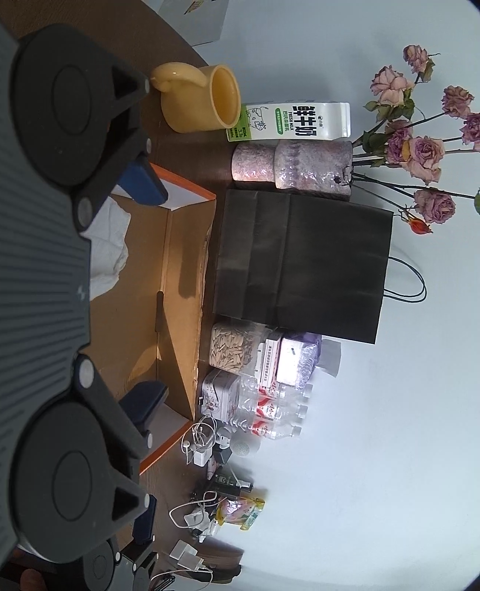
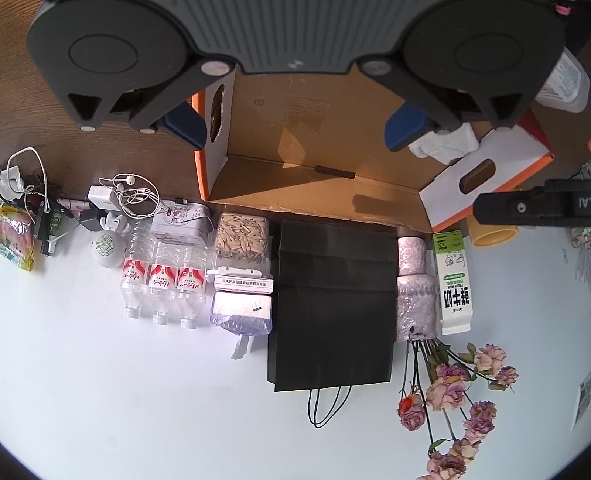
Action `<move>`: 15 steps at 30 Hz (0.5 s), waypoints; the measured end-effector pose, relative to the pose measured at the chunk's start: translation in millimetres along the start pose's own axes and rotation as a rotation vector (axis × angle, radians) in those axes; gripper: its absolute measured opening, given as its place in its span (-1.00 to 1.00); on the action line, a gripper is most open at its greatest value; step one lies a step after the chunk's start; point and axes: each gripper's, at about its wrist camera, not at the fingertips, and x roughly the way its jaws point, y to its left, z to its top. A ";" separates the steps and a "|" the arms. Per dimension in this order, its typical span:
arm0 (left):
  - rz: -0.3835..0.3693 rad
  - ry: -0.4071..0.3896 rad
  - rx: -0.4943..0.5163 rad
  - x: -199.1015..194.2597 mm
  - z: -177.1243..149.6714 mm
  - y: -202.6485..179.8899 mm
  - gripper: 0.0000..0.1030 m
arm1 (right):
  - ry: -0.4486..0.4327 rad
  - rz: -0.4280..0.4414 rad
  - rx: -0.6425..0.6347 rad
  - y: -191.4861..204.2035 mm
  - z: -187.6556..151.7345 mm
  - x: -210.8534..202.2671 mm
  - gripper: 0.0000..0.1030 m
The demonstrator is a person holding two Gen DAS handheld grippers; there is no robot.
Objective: Organize objects
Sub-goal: 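Move both tools back from the box toward the items on the table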
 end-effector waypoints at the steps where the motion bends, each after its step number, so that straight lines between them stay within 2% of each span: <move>1: 0.001 -0.003 0.000 -2.8 -0.1 -0.3 1.00 | -0.002 -0.001 -0.001 0.4 0.2 -1.6 1.00; 15: 0.038 0.000 0.027 -50.1 -14.4 -5.4 1.00 | -0.028 0.005 0.000 4.7 -13.9 -54.2 1.00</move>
